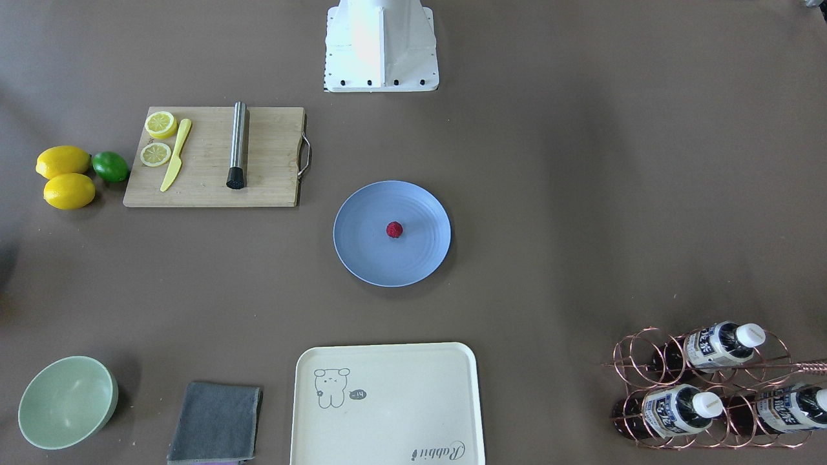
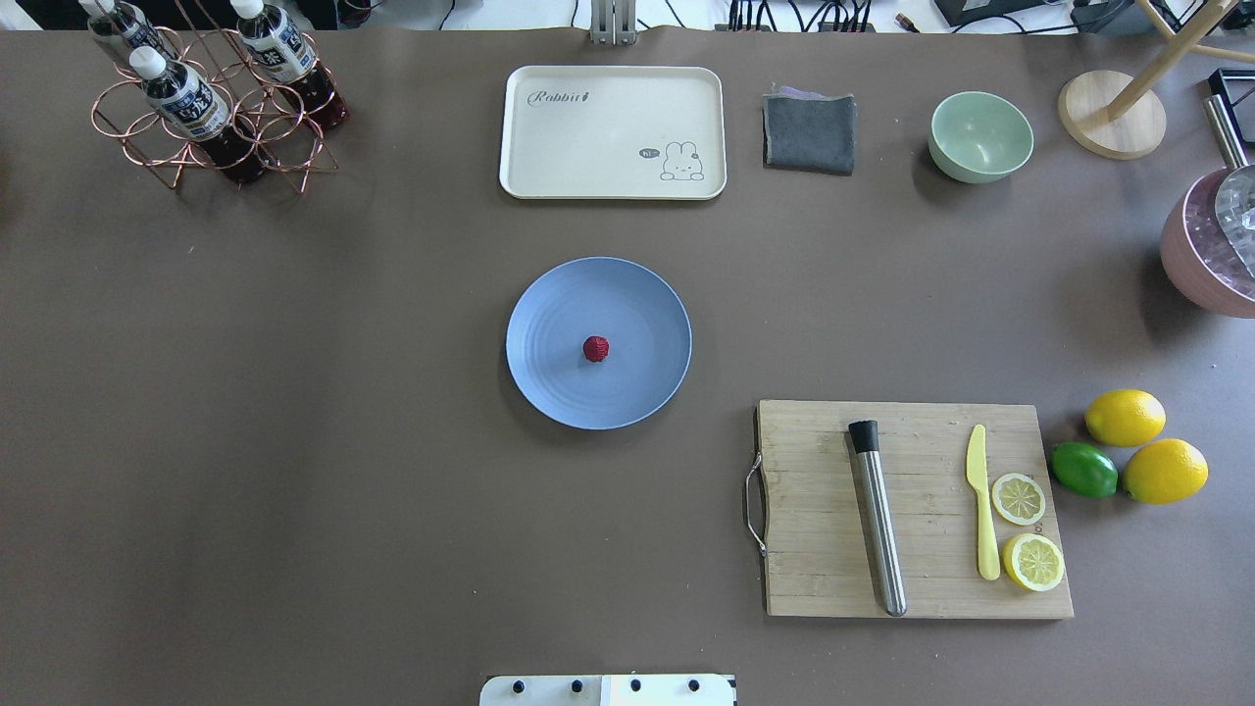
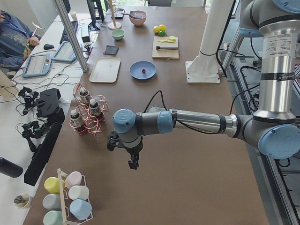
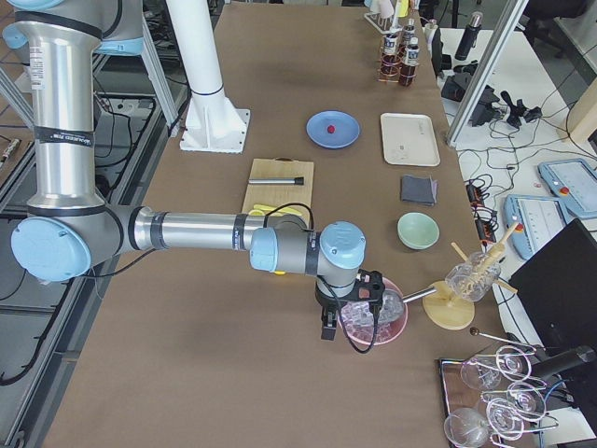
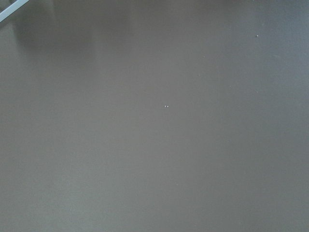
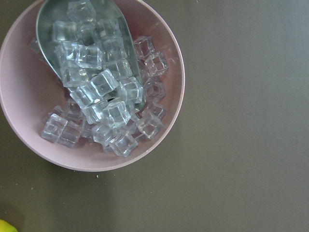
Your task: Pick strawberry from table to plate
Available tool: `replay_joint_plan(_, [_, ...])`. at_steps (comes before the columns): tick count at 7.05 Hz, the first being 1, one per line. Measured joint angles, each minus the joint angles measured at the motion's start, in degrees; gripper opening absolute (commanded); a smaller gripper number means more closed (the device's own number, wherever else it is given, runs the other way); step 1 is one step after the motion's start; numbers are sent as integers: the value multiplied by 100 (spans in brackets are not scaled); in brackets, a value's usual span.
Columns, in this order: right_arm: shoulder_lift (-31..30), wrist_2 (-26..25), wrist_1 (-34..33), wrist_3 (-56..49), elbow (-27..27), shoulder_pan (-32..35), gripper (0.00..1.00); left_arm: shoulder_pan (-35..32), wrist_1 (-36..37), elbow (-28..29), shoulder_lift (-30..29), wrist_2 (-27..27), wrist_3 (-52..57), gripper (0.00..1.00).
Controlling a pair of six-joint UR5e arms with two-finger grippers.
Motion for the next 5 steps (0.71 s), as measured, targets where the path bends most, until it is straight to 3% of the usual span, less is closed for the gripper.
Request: replay_joint_plan(5, [-111,150,-201,34,208,6,100,-60,-8,-18,-4,0,5,98])
